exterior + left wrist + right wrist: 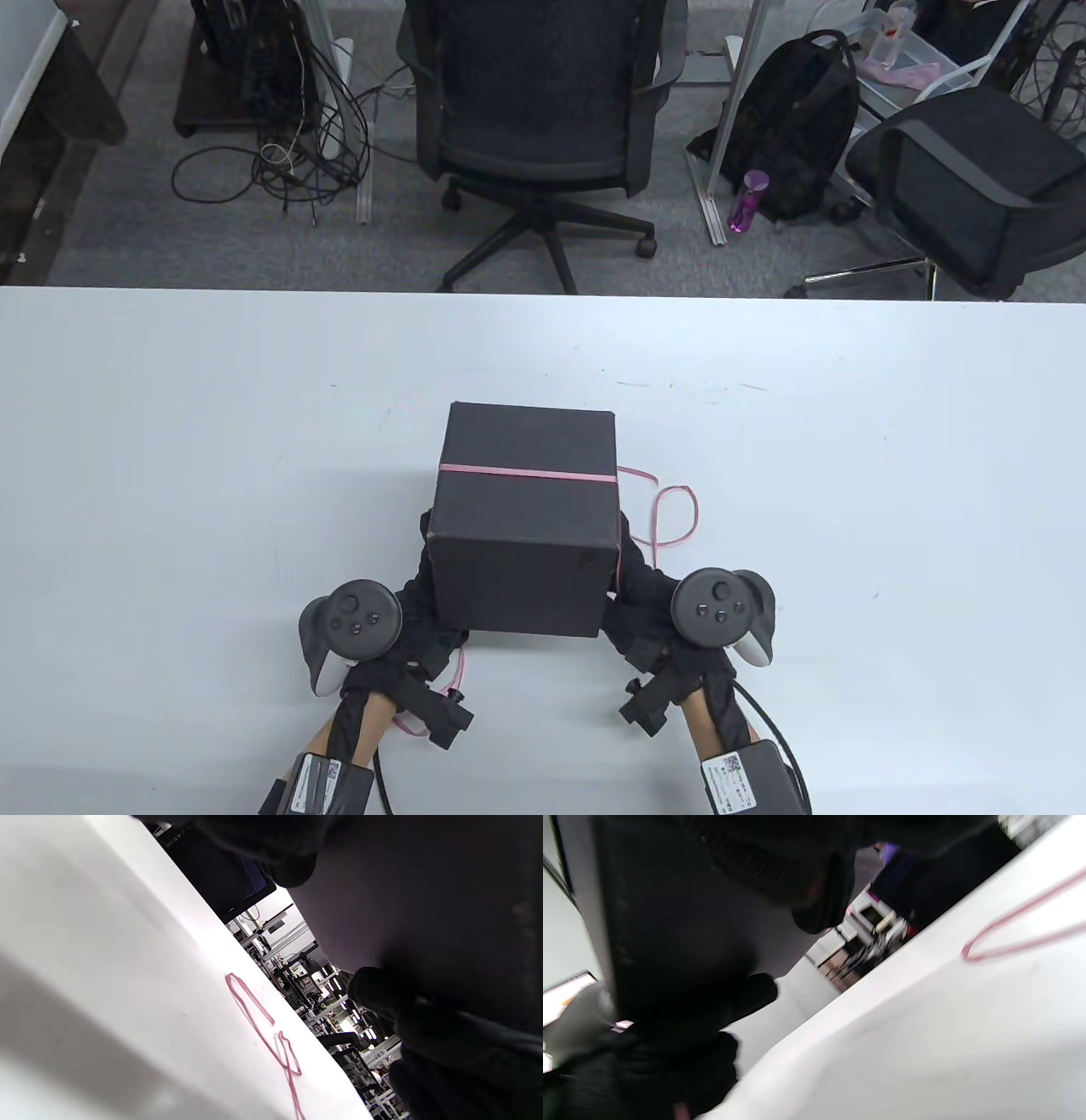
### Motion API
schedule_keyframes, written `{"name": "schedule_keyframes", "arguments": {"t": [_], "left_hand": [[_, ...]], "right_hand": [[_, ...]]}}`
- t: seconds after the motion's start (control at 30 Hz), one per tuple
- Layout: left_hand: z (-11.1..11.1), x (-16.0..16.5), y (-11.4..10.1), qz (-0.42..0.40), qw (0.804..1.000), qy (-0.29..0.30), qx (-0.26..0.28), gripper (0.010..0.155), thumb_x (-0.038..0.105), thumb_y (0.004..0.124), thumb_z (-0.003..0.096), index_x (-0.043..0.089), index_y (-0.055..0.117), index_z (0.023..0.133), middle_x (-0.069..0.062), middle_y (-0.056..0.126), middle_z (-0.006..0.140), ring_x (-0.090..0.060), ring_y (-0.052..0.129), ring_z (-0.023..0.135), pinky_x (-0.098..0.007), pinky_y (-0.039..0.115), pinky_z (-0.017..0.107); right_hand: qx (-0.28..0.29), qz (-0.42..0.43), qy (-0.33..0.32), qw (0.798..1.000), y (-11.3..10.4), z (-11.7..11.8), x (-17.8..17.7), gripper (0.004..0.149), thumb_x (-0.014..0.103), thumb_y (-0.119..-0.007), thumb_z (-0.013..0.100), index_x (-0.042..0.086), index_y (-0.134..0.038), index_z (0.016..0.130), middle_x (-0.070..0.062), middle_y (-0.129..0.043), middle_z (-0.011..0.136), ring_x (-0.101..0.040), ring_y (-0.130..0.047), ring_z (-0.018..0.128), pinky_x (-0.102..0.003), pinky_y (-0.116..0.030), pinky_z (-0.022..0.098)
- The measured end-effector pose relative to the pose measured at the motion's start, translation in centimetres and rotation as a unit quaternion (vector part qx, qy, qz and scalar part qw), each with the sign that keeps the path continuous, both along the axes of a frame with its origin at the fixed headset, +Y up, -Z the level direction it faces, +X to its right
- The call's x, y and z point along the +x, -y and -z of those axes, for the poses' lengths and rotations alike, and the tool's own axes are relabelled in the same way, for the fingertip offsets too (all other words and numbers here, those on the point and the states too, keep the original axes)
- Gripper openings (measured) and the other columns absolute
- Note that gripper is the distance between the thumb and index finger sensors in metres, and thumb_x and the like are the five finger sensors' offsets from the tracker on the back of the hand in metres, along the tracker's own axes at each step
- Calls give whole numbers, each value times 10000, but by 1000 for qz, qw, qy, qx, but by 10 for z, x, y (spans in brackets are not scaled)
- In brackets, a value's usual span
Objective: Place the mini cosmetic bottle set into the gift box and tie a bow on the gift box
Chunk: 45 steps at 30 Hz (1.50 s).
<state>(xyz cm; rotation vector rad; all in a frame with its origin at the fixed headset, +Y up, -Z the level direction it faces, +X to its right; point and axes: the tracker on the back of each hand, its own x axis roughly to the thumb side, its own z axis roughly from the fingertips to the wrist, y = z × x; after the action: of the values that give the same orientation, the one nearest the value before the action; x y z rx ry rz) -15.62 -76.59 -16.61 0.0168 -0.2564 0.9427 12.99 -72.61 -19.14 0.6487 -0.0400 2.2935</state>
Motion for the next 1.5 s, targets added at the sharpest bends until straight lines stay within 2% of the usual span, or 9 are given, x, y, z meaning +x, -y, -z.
{"name": "schedule_keyframes", "arguments": {"t": [0.13,0.23,0.3,0.4,0.47,0.83,1.03,1.3,1.5], "left_hand": [[-4,7,-10,133,989,-22,68,759,347,618,575,117,91,1070,56,812,967,-58,913,204,-248,837,200],[-9,13,-18,255,955,-49,140,739,384,607,566,25,232,1091,67,893,859,-40,914,172,-232,842,172],[-12,16,-23,330,924,-64,180,724,406,617,558,2,357,1100,46,936,761,-37,913,155,-230,843,157],[-15,20,-24,419,878,-77,218,681,445,617,538,21,537,1065,39,962,612,-28,909,141,-226,847,146],[-16,21,-24,441,864,-80,229,613,464,607,532,63,645,995,54,950,548,-20,904,140,-222,848,146],[-25,11,-61,343,896,-86,268,492,484,585,526,165,787,842,93,949,509,-43,905,152,-239,848,168],[-26,0,-73,245,935,-79,245,483,477,586,542,149,792,830,83,947,501,-37,906,146,-231,849,164],[-23,-6,-77,125,977,-67,158,480,498,631,576,108,835,770,84,946,423,-23,886,96,-222,844,126],[-14,-9,-67,95,995,-38,17,482,501,667,583,91,859,748,68,951,398,-36,878,78,-236,834,108]], "right_hand": [[124,-134,48,982,-9,-10,-9,836,299,-805,491,-158,-351,1025,-90,-981,668,-37,-864,72,-220,-838,64],[213,-240,82,944,-11,-18,-17,830,371,-765,486,-180,-436,1013,-84,-981,437,-39,-859,50,-217,-832,41],[257,-278,100,920,-10,-21,-19,762,411,-739,472,-159,-610,962,-62,-933,314,-43,-849,35,-220,-825,25],[273,-287,103,912,-10,-22,-18,623,424,-714,473,-78,-747,840,-50,-916,286,-53,-832,36,-234,-817,21],[275,-282,103,913,-13,-21,-16,579,425,-701,471,-40,-780,806,-48,-915,284,-57,-830,37,-241,-816,23],[263,-205,94,938,-44,-21,2,557,451,-585,470,44,-859,735,-62,-932,327,-84,-846,85,-281,-828,81],[244,-130,87,957,-56,-25,4,551,430,-588,505,-1,-875,693,-62,-933,304,-78,-845,76,-279,-831,77],[204,-53,106,972,-62,-28,8,516,392,-630,579,-48,-897,617,-59,-922,254,-56,-837,45,-265,-835,61],[74,-80,107,988,-57,-22,6,483,357,-675,615,-65,-906,575,-59,-909,228,-54,-824,31,-272,-828,48]]}}
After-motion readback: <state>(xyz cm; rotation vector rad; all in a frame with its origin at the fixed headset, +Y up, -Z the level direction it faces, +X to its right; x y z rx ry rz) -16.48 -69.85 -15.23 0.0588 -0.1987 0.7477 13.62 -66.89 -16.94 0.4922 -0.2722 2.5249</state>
